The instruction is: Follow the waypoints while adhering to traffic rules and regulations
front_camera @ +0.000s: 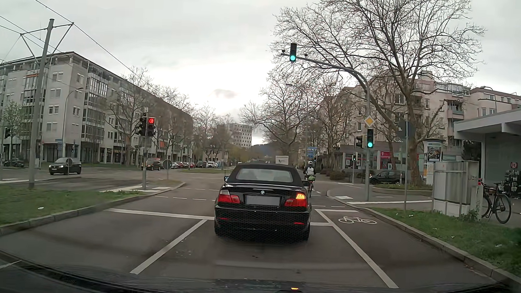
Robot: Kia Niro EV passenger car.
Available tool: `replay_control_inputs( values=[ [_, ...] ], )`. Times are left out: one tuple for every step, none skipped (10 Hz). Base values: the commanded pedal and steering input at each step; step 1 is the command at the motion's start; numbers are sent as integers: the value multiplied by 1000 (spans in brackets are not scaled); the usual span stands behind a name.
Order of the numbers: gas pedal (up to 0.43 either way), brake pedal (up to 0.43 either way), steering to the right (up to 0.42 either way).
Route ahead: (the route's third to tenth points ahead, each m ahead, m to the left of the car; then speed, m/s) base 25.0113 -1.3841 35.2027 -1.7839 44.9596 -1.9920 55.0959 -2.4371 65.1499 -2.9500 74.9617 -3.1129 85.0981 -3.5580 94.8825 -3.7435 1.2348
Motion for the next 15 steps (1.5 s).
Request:
replay_control_inputs(
  values=[
    [209,0,27],
    [228,0,25],
    [228,0,23],
    [228,0,22],
    [228,0,21],
    [228,0,20],
    [228,0,20],
    [228,0,19],
    [228,0,18],
    [228,0,15],
    [220,0,13],
    [220,0,12],
    [209,0,11],
    [197,0,9],
    [189,0,7]
  ],
)
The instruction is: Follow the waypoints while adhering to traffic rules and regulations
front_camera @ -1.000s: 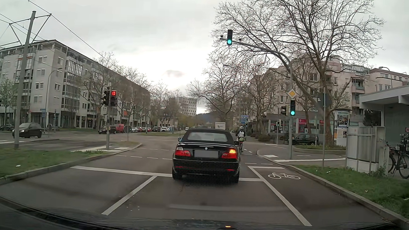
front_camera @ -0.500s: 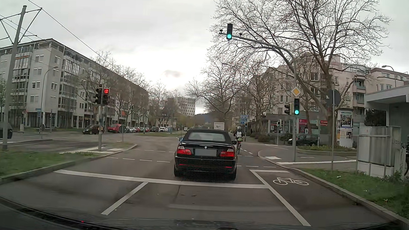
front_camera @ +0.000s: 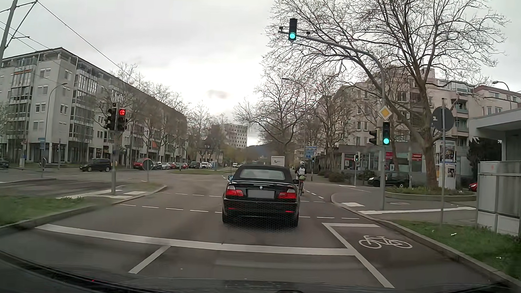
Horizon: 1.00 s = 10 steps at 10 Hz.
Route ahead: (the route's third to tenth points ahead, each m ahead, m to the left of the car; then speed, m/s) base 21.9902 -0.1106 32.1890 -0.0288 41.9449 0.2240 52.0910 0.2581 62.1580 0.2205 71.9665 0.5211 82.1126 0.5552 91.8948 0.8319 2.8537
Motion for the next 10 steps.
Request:
replay_control_inputs(
  values=[
    [189,0,7],
    [138,0,6],
    [130,0,4],
    [130,0,4],
    [130,0,3],
    [130,0,3],
    [110,0,3],
    [98,0,3],
    [98,0,2],
    [98,0,0]
  ],
)
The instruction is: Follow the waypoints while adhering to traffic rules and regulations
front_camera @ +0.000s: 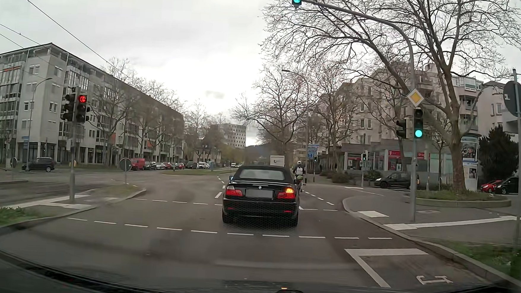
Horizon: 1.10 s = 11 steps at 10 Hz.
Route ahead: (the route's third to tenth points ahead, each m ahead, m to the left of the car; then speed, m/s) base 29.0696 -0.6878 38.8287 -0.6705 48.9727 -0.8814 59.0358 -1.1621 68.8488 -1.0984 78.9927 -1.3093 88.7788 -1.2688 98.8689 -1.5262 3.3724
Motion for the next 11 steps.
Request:
replay_control_inputs(
  values=[
    [98,0,-3],
    [98,0,-5],
    [98,0,-6],
    [87,0,-6],
    [59,0,-7],
    [28,0,-10],
    [28,0,-11],
    [28,0,-11],
    [28,0,-12],
    [39,0,-14],
    [47,0,-14]
  ],
)
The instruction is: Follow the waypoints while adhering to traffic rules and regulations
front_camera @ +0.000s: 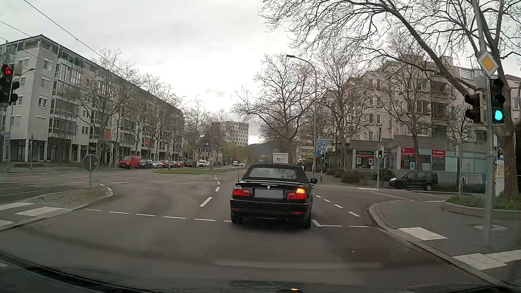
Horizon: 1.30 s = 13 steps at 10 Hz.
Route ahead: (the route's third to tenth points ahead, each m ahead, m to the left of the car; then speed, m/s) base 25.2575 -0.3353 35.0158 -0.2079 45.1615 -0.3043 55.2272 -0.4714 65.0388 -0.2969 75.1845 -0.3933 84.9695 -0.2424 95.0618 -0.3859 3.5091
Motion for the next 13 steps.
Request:
replay_control_inputs(
  values=[
    [87,0,-15],
    [98,0,-15],
    [118,0,-17],
    [130,0,-17],
    [150,0,-18],
    [177,0,-20],
    [189,0,-25],
    [197,0,-27],
    [197,0,-28],
    [197,0,-28],
    [209,0,-28],
    [220,0,-28],
    [240,0,-28]
  ],
)
